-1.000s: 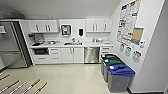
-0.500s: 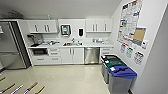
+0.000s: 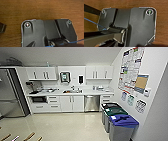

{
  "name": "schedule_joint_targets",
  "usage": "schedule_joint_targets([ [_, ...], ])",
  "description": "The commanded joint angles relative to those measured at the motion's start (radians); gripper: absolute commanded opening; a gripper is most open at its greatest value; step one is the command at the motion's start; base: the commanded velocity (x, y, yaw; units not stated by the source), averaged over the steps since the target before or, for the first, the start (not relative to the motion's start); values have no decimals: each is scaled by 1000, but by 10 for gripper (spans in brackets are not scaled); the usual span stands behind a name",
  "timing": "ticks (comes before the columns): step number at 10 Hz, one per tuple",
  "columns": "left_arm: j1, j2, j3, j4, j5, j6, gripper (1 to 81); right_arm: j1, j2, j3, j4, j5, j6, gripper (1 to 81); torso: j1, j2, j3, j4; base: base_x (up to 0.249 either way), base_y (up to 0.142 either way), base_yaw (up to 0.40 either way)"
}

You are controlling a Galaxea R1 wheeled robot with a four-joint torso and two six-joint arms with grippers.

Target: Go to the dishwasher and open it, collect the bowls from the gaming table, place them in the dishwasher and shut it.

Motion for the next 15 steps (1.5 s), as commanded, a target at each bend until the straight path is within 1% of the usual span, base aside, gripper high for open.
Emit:
schedule_joint_targets([
  [1, -66, -13, 7, -6, 45, -7, 811, 60, -5, -2, 1, -51, -4, 811, 0, 0, 0, 0, 116, 0, 0],
  [15, -64, -16, 3, -8, 43, -7, 811, 60, -4, -5, 1, -51, -4, 811, 0, 0, 0, 0, 115, 0, 0],
])
